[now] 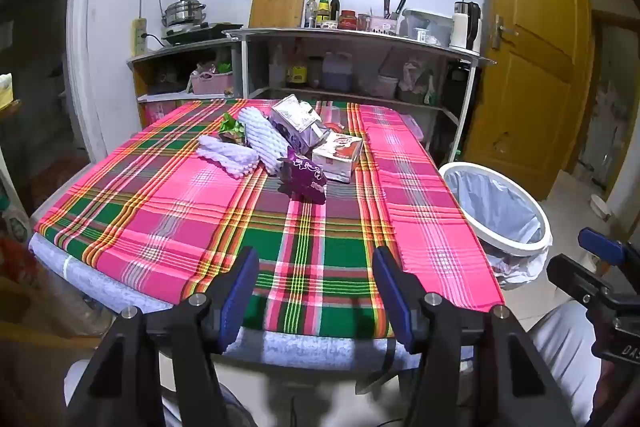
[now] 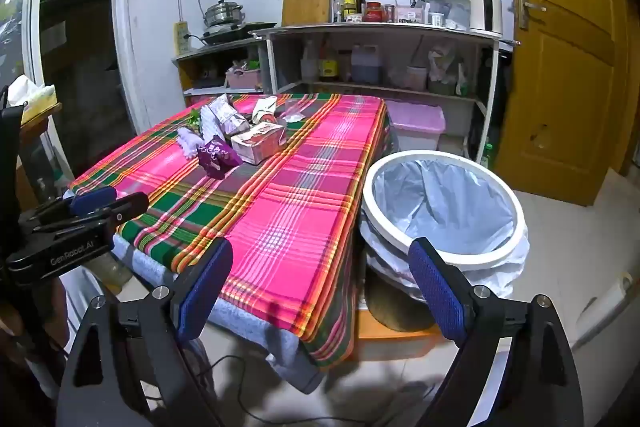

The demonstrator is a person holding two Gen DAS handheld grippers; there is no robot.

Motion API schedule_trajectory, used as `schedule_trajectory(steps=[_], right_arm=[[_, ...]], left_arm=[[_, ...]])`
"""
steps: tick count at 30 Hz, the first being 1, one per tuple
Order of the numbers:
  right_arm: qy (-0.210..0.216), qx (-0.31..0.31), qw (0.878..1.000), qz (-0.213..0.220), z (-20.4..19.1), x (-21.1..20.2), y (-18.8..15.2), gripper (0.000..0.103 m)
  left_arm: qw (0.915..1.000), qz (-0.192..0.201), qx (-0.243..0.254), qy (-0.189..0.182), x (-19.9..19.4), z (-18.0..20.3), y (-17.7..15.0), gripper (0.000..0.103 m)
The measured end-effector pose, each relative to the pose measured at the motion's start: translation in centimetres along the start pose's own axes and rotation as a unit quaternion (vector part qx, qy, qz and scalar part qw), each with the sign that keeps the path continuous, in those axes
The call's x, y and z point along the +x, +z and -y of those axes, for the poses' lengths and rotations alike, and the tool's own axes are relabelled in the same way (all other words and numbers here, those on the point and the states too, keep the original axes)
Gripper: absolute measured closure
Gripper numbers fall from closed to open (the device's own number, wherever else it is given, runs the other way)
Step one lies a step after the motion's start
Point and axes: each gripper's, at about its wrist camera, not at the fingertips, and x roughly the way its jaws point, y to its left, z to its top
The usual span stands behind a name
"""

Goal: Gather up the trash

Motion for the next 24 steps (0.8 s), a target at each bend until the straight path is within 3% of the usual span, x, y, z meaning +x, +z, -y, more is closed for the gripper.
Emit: schedule_trajectory(steps=[24], right_arm=[[0.001, -0.001, 1.0, 0.008, -0.3, -0.9, 0.3, 0.013]], left_arm=[[0.9999, 0.01, 0.011, -0.002, -1.4, 0.8, 0.1, 0.044]])
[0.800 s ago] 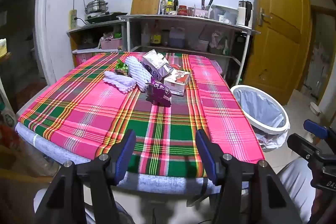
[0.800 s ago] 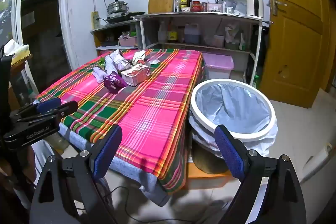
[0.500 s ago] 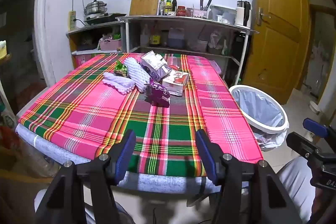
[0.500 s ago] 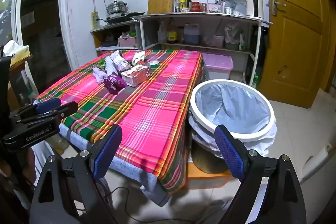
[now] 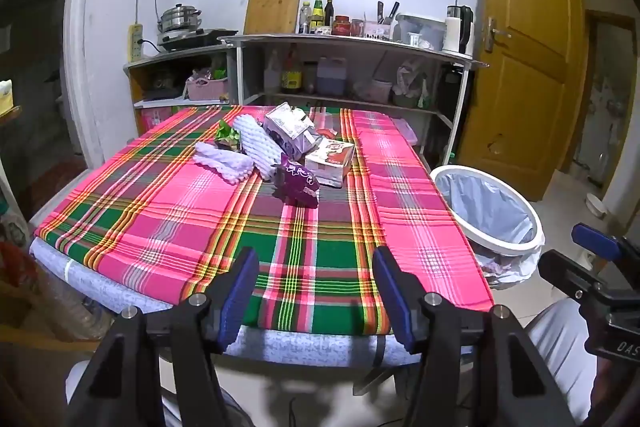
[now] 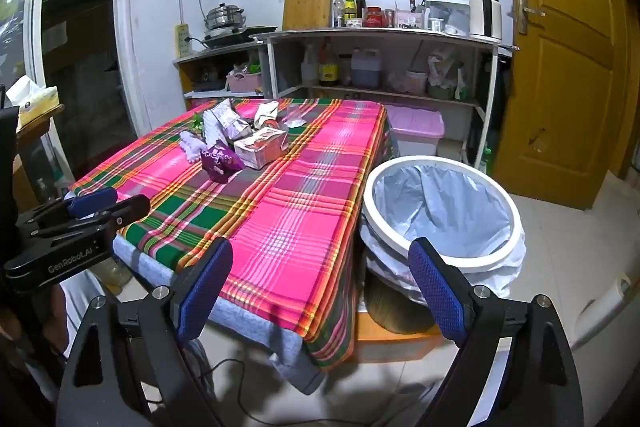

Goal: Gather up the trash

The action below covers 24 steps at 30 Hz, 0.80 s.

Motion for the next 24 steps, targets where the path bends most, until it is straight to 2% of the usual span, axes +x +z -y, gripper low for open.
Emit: schedule_trajectory(steps=[24], right_arm=[[0.0, -0.001, 1.0, 0.005, -0.26, -0.5, 0.18, 0.013]], left_arm=[[1.0, 0.007, 0.002, -0.002, -0.9, 0.7, 0.39, 0.044]])
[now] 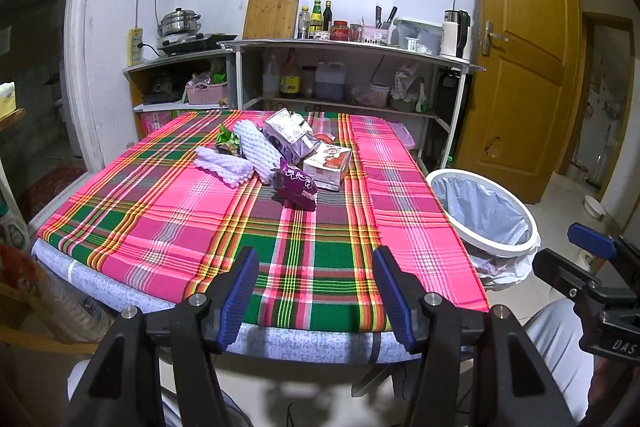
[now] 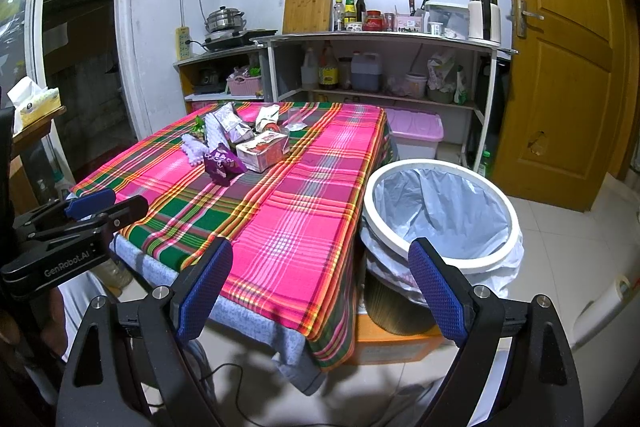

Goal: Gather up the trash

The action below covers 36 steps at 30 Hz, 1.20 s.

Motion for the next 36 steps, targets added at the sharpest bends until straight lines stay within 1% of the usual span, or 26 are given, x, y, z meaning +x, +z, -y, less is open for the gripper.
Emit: schedule_trajectory(steps=[2, 36], right_arm=[[0.0, 0.0, 1.0, 0.0, 0.01, 0.04, -0.03, 0.013], [0.0, 0.0, 1.0, -0.001, -0.08, 0.0, -0.08, 0.013]], left_arm=[[1.0, 0.0, 0.0, 0.0, 0.26, -0.51, -0.23, 0.044], [1.0, 0.0, -0.001, 0.0, 0.19, -0.59, -0.29, 0.044]])
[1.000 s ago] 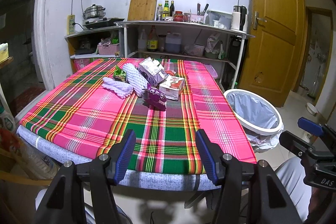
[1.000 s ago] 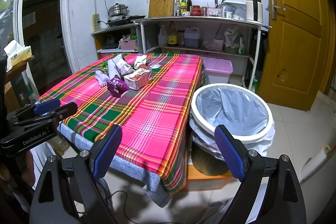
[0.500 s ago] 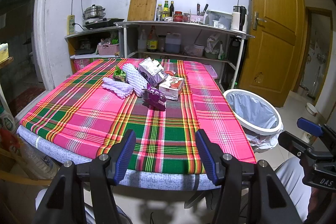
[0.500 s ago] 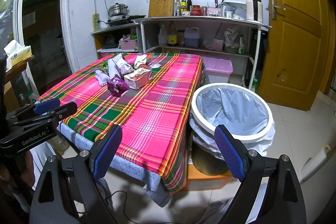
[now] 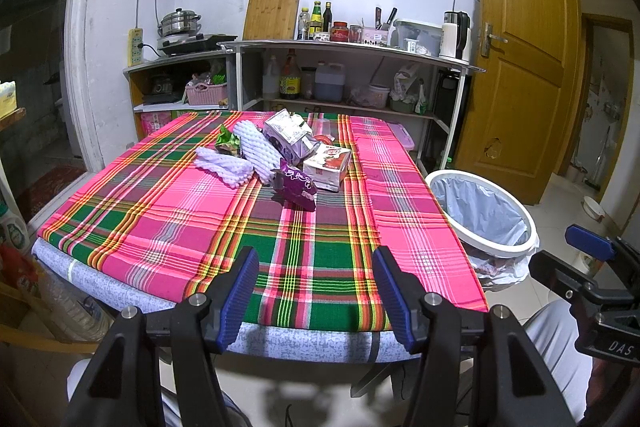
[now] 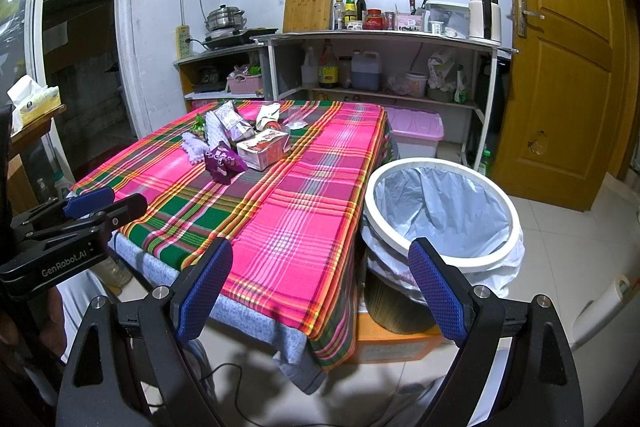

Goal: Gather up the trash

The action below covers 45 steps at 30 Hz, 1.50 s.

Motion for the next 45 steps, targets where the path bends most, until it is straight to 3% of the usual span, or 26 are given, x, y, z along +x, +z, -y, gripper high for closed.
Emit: schedule_trajectory(steps=[20, 32, 45], right_arm=[[0.008, -0.001, 1.0, -0.004, 0.1, 1.9, 0.5, 0.013], [0.024, -0.024, 0.999, -0.025, -0.4, 7.2, 3.7, 0.013], [0.027, -0.043, 0.998, -0.032, -0.9, 12.2, 6.8, 0.013]], left_arm=[[0.9999, -0.009, -0.004, -0.007, 1.4, -0.5, 0.2, 0.044], [0.9994, -0.024, -0.015, -0.021, 6.8, -3.1, 2.8, 0.044], [0.9962, -0.054, -0.05, -0.047, 15.2, -5.2, 6.7, 0.044]])
